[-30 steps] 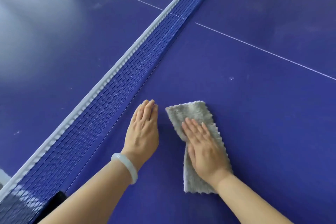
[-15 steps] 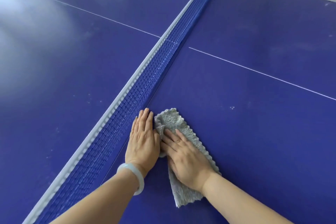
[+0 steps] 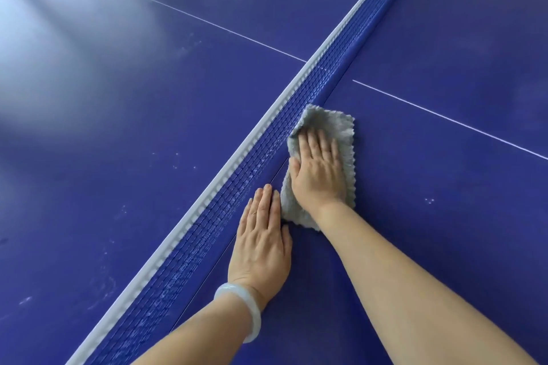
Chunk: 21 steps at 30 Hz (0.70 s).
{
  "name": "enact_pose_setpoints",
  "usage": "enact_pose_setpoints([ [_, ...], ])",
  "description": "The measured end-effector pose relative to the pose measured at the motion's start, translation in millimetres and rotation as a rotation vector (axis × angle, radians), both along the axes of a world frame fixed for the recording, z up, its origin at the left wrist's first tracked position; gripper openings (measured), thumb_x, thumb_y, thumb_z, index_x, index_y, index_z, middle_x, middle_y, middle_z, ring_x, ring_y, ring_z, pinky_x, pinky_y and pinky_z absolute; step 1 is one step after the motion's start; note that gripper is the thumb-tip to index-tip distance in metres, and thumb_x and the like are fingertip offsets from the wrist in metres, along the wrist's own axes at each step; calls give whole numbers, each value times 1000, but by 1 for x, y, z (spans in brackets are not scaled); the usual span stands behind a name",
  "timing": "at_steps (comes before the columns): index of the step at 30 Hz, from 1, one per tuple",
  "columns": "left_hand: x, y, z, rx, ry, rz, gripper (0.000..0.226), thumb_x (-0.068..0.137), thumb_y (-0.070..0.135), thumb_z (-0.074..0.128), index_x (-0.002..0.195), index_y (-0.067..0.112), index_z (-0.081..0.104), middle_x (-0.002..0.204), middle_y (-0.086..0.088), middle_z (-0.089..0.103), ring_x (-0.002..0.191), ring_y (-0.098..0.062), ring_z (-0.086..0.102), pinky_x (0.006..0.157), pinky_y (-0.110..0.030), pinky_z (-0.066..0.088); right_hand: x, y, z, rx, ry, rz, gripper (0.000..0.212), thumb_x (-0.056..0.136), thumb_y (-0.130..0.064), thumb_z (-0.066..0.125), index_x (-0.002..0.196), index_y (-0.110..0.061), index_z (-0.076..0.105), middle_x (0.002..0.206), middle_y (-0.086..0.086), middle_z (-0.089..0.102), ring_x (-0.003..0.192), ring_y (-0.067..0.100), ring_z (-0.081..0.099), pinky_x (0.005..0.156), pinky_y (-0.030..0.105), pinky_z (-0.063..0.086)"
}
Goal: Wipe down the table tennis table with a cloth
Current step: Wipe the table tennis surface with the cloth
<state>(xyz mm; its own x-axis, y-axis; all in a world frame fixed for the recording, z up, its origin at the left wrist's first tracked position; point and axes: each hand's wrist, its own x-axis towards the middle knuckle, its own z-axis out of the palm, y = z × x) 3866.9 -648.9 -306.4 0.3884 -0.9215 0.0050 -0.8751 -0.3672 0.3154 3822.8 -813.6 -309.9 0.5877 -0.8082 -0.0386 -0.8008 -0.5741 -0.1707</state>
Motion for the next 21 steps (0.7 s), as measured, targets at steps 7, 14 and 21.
enact_pose_setpoints([
  [7, -1, 0, 6, 36, -31, 13, 62, 98, 32, 24, 154, 5, 22, 162, -9, 15, 149, -17, 3, 122, -31, -5, -45, -21, 2, -1, 76, 323, 62, 102, -38, 4, 157, -12, 21, 165, 7, 18, 154, 22, 8, 125, 39, -4],
  [14, -4, -1, 3, 54, -38, 42, 64, 96, 32, 24, 154, 7, 23, 163, -8, 16, 151, -20, 11, 122, -34, 2, 4, -58, -5, -21, 12, -214, 56, 106, -28, 20, 159, -12, 9, 167, 5, 6, 154, 24, 2, 125, 44, -2],
  [21, -3, 0, 2, 55, -41, 45, 66, 94, 35, 21, 154, 7, 25, 162, -7, 19, 151, -21, 14, 120, -34, 1, -13, -142, 1, -14, 23, -259, 57, 105, -32, 17, 159, -14, 11, 167, 6, 6, 154, 22, 3, 125, 43, 0],
])
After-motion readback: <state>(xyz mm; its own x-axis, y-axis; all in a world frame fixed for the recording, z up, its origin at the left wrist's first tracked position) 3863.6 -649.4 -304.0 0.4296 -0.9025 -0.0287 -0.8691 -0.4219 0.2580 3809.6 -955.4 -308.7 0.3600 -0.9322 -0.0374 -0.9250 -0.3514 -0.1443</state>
